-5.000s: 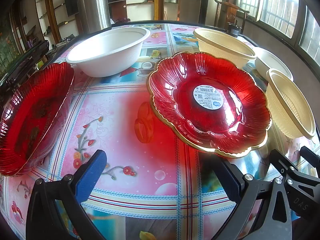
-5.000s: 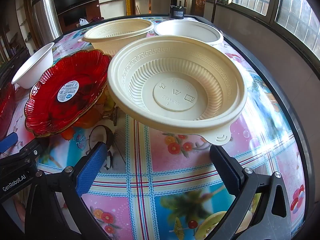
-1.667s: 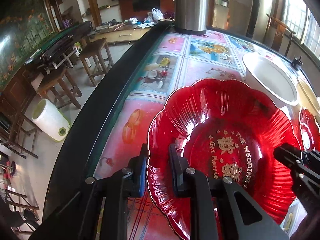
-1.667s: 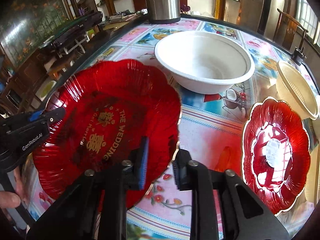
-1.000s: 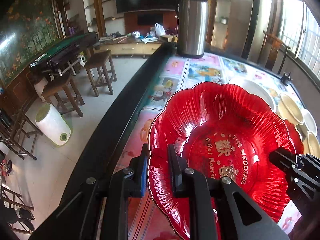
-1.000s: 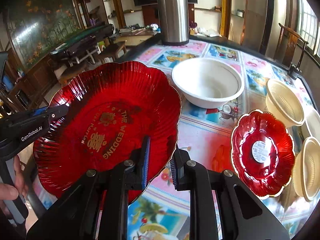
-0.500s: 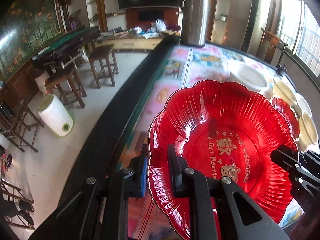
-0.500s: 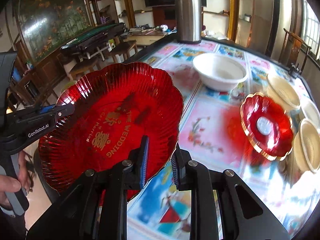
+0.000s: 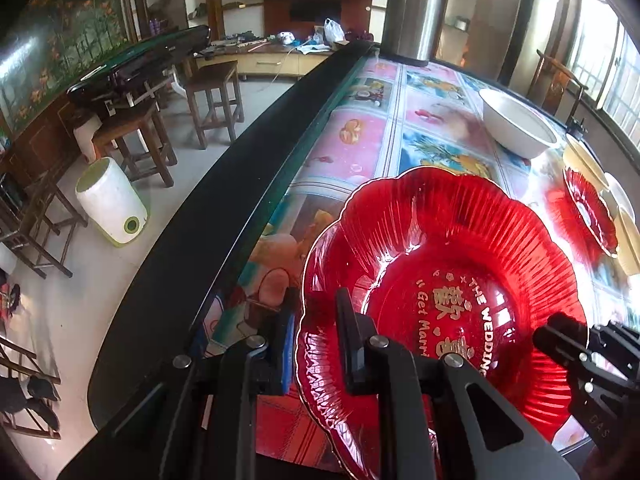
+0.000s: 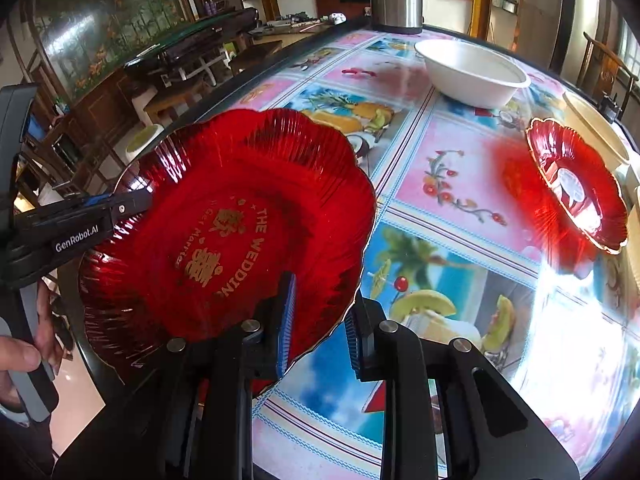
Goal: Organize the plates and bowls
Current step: 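Lower the wedding plate onto the red plate at the table edge, open both tools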
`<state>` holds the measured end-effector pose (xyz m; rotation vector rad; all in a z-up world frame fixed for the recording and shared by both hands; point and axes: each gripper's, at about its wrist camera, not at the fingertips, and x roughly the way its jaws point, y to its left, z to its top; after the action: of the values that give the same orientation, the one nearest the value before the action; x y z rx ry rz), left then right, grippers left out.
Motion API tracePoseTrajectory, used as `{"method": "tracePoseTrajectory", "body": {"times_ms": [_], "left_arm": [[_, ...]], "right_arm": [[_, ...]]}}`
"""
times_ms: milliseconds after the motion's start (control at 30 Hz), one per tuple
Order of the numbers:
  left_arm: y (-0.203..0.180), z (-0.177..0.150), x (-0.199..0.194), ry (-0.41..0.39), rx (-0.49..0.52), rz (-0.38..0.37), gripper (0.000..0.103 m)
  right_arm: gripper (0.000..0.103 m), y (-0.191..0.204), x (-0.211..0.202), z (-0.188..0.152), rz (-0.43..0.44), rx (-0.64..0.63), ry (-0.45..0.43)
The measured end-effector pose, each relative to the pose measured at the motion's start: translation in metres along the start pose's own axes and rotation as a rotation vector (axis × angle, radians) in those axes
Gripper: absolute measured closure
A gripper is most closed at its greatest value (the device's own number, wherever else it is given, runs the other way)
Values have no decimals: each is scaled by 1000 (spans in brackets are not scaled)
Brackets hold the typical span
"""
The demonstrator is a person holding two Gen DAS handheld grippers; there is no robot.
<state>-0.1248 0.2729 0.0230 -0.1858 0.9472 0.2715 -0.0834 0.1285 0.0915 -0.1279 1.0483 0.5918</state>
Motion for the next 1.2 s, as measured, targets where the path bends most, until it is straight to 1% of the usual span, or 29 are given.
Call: {"method": "tracePoseTrajectory", "body": {"times_ms": [67, 100, 133, 167, 200, 267, 300, 367, 500, 633, 700, 733, 833, 1133, 1200], "left_arm": [[0, 0, 1, -9, -13, 0, 83], [2, -1, 1, -12, -15, 6, 73], [3, -2, 1, -14, -20, 23, 56], [4, -2, 2, -17, -22, 30, 40], [7, -3, 1, -29, -26, 31, 35], [10, -3, -4, -62, -36, 49, 34], [11, -1, -8, -80, -35, 72, 33], [12, 2, -13, -95, -35, 90, 28], [8, 10, -29, -137, -29, 105, 28], [-7, 20, -50, -198, 5, 117, 28], [-15, 24, -57, -218, 20, 112, 25], [-21, 26, -61, -230, 27, 102, 23], [-41, 33, -69, -251, 48, 74, 23], [-109, 38, -78, -269, 121, -41, 23], [-125, 38, -77, -267, 135, -57, 23]], "right_arm": [[79, -1, 1, 3, 17, 8, 7], [79, -3, 1, 3, 26, 18, 11], [77, -4, 2, 3, 33, 29, 16], [72, -6, 2, 3, 33, 38, 20], [64, -8, 2, 2, 27, 45, 23], [58, -12, -1, -1, 35, 57, 19], [58, -16, -4, -2, 51, 72, 12], [57, -21, -9, -2, 65, 90, 3], [56, -30, -24, -3, 58, 104, -24], [56, -46, -43, 1, 61, 138, -82], [56, -55, -54, 4, 50, 156, -108], [56, -60, -57, 5, 44, 164, -118], [56, -74, -68, 6, 28, 193, -140], [56, -122, -91, -5, -41, 280, -178], [48, -135, -94, -10, -56, 312, -183]]}}
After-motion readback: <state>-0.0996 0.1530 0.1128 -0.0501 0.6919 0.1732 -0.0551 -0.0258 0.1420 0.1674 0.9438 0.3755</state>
